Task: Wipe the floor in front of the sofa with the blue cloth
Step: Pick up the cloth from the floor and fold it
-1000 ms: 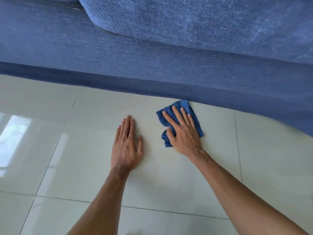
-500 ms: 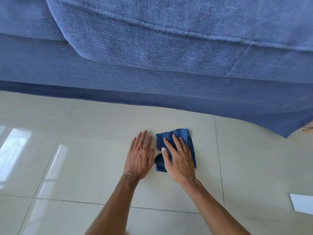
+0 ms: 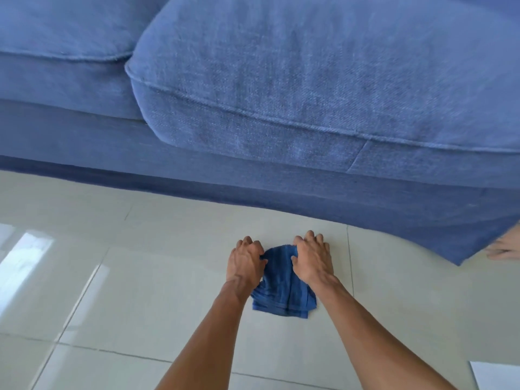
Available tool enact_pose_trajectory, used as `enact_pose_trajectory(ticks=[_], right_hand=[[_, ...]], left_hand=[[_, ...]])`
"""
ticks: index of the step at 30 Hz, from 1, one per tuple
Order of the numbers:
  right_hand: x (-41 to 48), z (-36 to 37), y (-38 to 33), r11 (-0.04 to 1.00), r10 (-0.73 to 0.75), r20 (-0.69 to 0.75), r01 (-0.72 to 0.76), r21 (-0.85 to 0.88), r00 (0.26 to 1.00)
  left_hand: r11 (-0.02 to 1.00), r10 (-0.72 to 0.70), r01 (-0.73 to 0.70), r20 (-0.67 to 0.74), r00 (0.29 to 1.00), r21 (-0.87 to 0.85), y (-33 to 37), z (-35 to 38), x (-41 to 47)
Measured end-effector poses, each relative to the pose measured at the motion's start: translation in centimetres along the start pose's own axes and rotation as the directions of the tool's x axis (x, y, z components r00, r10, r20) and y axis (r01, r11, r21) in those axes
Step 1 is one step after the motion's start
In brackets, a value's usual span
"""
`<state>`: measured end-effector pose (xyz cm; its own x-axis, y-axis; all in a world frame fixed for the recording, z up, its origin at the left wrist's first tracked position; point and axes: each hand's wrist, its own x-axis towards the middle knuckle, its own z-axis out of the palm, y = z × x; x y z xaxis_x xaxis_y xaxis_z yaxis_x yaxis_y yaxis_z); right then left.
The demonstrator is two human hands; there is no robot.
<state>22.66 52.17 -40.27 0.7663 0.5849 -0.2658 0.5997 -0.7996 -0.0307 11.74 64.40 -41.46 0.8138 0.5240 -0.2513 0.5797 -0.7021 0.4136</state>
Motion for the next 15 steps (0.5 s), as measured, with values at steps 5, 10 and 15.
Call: enact_pose_trajectory(ticks=[5,10,15], right_hand=[[-1.2,-1.6,0.4,0.995,0.025,0.039,-0.029,0.099,0.999],[-5.3,-7.5,1.5,0.972,0.055,0.04,-0.063,0.225,0.998],[-12.0,-16.7,3.3,0.966,0.101,-0.063,-0.083,0.246,0.993]], left_hand=[[0.992,-0.054,0.055,0.016,0.998,-0.111,0.4,-1.4,-1.2],[0.996,-0.004,0.005,0.005,1.0,-0.093,2.7,-6.8,-4.7],[0.988,0.134,-0.139,-0.059,0.989,-0.074,7.8,-14.5,-9.7]])
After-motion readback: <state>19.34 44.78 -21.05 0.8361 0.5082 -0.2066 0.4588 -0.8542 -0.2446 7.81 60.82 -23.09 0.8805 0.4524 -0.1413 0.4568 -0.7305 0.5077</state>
